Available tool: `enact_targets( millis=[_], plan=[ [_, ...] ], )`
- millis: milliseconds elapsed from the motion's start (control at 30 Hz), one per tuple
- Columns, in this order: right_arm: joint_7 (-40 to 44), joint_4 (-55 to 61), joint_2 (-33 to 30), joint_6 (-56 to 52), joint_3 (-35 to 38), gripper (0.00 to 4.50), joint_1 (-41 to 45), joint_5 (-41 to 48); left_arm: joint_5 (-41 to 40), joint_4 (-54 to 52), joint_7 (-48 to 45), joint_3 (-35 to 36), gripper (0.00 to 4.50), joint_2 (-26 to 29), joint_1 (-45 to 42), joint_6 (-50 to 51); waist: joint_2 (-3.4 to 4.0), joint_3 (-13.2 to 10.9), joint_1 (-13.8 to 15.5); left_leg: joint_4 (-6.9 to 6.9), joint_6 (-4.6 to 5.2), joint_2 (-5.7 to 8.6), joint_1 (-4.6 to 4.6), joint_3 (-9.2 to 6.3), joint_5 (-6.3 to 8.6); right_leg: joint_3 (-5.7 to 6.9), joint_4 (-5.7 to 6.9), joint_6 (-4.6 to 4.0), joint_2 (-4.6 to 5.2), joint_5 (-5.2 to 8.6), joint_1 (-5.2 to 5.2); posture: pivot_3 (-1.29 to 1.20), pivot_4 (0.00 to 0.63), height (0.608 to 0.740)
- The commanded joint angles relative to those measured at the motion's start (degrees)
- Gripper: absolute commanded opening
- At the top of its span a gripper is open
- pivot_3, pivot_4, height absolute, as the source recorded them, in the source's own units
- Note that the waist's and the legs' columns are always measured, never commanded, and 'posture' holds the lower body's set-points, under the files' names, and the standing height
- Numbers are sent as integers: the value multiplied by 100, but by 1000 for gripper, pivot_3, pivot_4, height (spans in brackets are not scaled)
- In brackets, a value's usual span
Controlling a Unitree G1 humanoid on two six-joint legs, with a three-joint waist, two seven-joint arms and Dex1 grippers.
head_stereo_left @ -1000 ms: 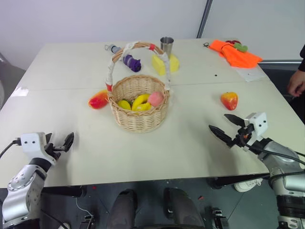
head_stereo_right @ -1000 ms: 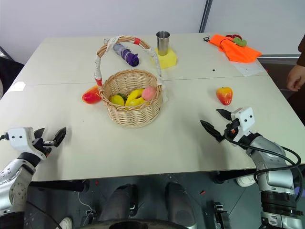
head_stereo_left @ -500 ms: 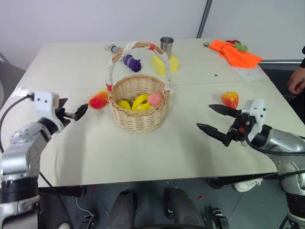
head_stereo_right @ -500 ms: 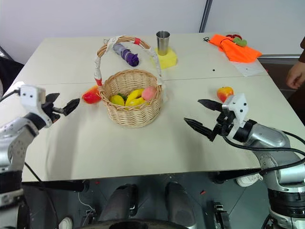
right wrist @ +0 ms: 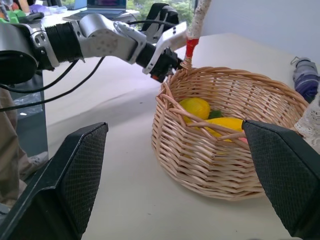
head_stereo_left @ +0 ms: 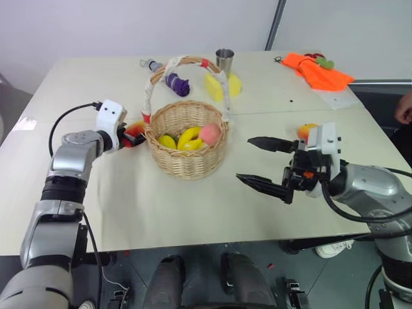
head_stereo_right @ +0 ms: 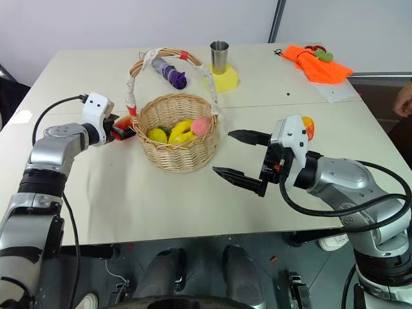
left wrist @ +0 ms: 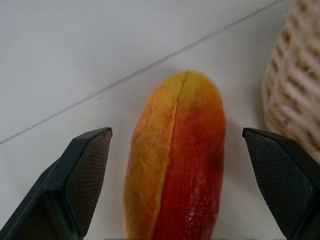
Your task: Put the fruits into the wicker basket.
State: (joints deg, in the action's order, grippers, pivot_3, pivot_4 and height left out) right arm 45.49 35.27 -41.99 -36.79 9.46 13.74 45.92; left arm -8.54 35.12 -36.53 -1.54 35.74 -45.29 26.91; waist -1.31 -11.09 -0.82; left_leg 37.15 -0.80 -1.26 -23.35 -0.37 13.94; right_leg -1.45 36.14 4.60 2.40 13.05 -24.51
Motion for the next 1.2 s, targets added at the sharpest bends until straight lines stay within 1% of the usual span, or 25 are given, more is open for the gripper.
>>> enact_targets(
  millis=[33,67,167,200,333,433,500,567,667,767,833,933,1000,1067,1167,1200],
  plan=[
    [-72,260,4,55,75,4500,29,127,98,138,-165,53,3929,47,-146,-139,0,0,4,0,0,0,0,0,0,0,1,0,0,0,0,0,150,740],
    [-87,272,4,57,69,4500,28,129,103,162,-176,83,3584,36,-141,-153,0,0,10,0,0,0,0,0,0,0,1,0,0,0,0,0,150,740],
    [-126,311,5,62,56,4500,32,133,105,136,-146,176,2101,60,-85,-175,0,0,16,0,0,-1,-1,-1,0,1,1,0,2,0,0,0,150,740],
    [-135,318,5,67,46,4500,41,129,101,83,-76,247,1837,107,-28,-167,0,0,17,1,0,0,-1,-1,0,0,1,0,3,0,0,0,150,740],
    [-123,315,-22,89,20,4500,40,101,-54,-396,156,690,1837,273,378,-140,0,0,-11,0,0,-1,-1,-1,0,0,1,1,4,-1,-1,0,150,740],
    [-84,275,-61,112,50,4500,28,73,-514,-1513,-115,1308,1837,519,1230,19,0,0,-26,-2,0,-13,0,0,0,0,4,2,0,-1,-3,0,150,740],
    [-34,184,-88,138,86,4500,27,51,-1185,-2696,-675,1899,1837,672,2113,120,0,0,-51,-4,0,-24,0,1,0,-1,6,1,0,-2,-6,0,150,740],
    [35,56,-103,177,101,4500,39,17,-1973,-3783,-1147,2391,1837,792,2846,585,-2,-1,-17,-7,0,-36,1,3,0,0,6,-2,9,0,-8,0,150,740],
    [196,-248,-124,279,72,4500,73,-104,-3099,-5101,-1537,2795,1837,964,3509,1382,-4,-1,55,-3,-2,-38,-1,4,-1,10,3,-28,19,14,-1,0,150,740],
    [382,-579,-148,431,4,4500,92,-312,-3727,-5835,-1290,2677,1837,968,3351,1879,-3,0,155,6,-10,-43,-2,25,-4,22,-3,-32,36,14,11,0,150,740],
    [421,-769,-118,493,18,4500,138,-391,-3810,-6116,-887,2366,1837,868,2907,2052,-3,0,167,15,-11,-43,-2,37,-5,22,-7,-34,38,14,20,0,150,740],
    [454,-1005,-113,620,45,4500,156,-561,-3263,-6107,-310,1481,1837,701,2008,2084,-5,1,152,21,-10,-25,-3,39,-6,21,-7,-31,30,13,26,0,150,740],
    [436,-1069,-98,701,93,4500,122,-637,-2800,-5838,-21,950,1837,597,1552,2049,-5,1,139,19,-9,-20,-2,41,-6,16,-5,-22,23,14,25,0,150,740],
    [378,-1064,-70,736,154,4500,60,-672,-2591,-5643,9,632,1837,503,1302,1983,-4,1,76,9,-8,-20,-1,40,-6,12,-4,-2,16,8,18,0,150,740],
    [284,-994,-42,762,205,4500,-53,-713,-2516,-5438,-88,399,1837,342,1066,1919,-4,1,8,-3,-6,-28,-1,33,-4,14,3,10,4,9,8,0,150,740],
    [207,-965,-36,757,243,4500,-105,-739,-2417,-5275,-89,273,2306,257,923,1884,-4,0,3,-3,-4,-32,-1,30,-3,16,4,11,-1,9,8,0,150,740]
  ],
)
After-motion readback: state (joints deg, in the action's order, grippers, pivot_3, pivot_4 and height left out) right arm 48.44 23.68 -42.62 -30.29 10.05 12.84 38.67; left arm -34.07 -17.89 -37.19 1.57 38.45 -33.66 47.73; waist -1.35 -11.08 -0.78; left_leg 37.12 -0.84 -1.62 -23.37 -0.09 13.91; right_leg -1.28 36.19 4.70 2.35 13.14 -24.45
